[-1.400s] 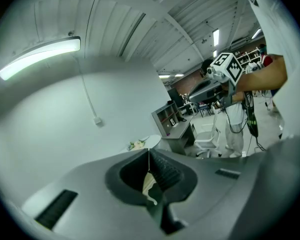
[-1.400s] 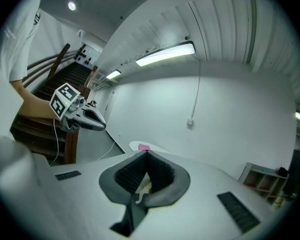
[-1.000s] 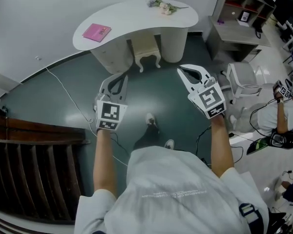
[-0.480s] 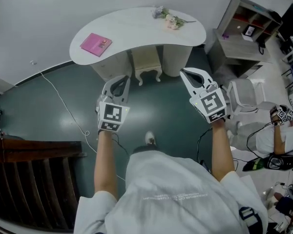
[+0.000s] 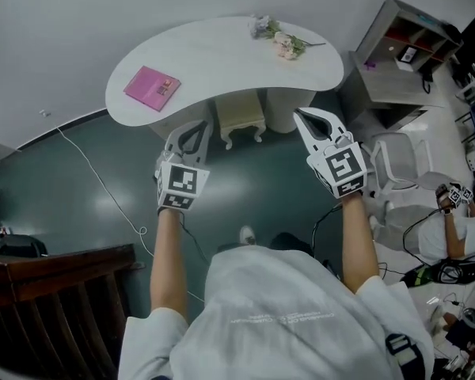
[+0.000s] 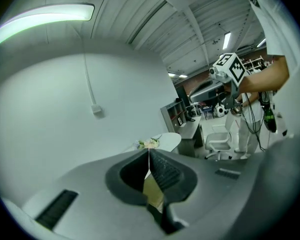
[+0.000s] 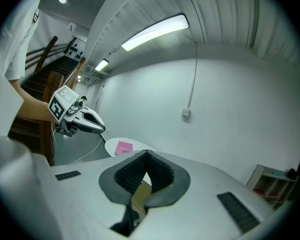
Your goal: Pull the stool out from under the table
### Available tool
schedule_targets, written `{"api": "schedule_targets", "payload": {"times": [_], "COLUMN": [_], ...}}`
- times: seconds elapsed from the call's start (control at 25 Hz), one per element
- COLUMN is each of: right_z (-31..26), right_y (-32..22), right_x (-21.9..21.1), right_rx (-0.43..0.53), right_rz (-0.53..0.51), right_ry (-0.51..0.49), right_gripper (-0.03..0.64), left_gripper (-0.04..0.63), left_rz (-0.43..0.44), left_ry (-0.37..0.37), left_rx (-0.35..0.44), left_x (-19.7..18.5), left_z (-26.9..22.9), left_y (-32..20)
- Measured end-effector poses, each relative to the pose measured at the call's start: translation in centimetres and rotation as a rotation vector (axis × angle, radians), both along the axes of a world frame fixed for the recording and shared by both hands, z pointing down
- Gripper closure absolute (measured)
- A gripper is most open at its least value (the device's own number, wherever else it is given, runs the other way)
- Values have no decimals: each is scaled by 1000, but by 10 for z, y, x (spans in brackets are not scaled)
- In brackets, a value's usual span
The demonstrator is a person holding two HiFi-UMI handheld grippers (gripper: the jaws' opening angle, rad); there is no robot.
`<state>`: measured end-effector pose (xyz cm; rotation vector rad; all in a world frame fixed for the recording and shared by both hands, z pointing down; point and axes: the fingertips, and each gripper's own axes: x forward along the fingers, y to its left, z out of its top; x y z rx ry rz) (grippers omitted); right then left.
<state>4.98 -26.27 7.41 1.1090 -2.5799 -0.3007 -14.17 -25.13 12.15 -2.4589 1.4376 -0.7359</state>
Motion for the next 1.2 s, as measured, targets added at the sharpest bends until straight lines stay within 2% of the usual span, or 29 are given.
{"api": "schedule_targets", "payload": {"times": [0.32, 0.52, 0.88, 1.08, 1.2], "right_z": [39, 93, 249, 333, 384], "right_y": [-40, -74, -137, -182, -203], "right_x": [-10, -16, -13, -6, -7], "right_rx": [-47, -100, -170, -166, -157], "right_rz": [1, -14, -30, -14, -14], "right_ry": [-1, -23, -15, -3, 8], "right_gripper": [607, 607, 607, 607, 600], "left_gripper": [577, 577, 575, 575, 574], "left_rz": [-2, -11, -15, -11, -18], "left_ry": [34, 33, 36, 34, 72], "left_rx": [-82, -115, -166, -201, -211], "left_x": [-14, -19, -26, -33, -36], "left_z": [49, 98, 245, 339, 393], "left_y": [-41, -68, -123, -161, -181]}}
